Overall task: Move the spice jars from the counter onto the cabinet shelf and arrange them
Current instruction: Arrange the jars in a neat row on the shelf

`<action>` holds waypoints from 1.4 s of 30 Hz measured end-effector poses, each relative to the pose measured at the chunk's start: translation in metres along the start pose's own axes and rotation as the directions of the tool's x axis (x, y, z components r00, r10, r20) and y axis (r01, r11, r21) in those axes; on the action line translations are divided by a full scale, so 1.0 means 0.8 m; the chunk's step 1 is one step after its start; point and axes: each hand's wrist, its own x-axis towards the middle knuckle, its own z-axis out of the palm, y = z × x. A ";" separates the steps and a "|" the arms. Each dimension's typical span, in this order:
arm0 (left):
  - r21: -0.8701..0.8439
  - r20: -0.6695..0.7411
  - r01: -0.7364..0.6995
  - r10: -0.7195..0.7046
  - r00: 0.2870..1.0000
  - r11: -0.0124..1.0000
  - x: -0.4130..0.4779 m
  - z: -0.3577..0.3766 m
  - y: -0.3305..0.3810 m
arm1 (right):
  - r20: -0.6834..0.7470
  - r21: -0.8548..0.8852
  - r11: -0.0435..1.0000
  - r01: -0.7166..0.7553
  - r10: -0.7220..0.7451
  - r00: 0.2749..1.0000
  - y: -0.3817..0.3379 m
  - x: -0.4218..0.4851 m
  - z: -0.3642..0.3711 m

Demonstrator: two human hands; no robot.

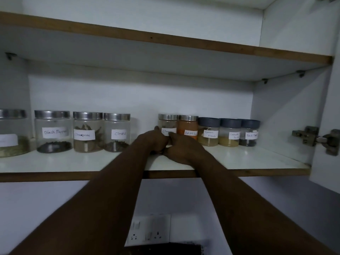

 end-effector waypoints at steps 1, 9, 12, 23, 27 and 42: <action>0.064 0.010 -0.025 0.025 1.000 0.998 -0.003 -0.001 0.002 | 0.013 -0.002 1.000 -0.004 0.004 1.000 0.000 0.000 -0.001; -0.120 -0.195 0.053 -0.075 0.978 0.991 -0.057 -0.002 -0.008 | -0.061 0.030 0.999 0.025 -0.023 0.998 -0.002 -0.011 -0.008; -0.289 -0.298 0.064 -0.153 0.942 0.955 -0.088 -0.007 -0.020 | -0.055 0.005 0.999 0.052 -0.052 0.997 -0.012 -0.018 -0.012; -0.353 -0.399 0.196 -0.337 0.853 0.915 -0.165 -0.071 -0.109 | 0.140 0.017 0.999 0.033 -0.035 0.990 -0.083 -0.024 -0.005; -0.270 -0.394 0.206 -0.303 0.868 0.941 -0.156 -0.068 -0.102 | 0.161 0.133 0.991 0.010 -0.032 0.986 -0.110 -0.014 0.003; 0.082 -0.076 0.063 -0.057 0.996 0.995 -0.075 -0.056 -0.085 | 0.069 0.163 0.985 -0.062 0.051 0.996 -0.112 0.010 0.031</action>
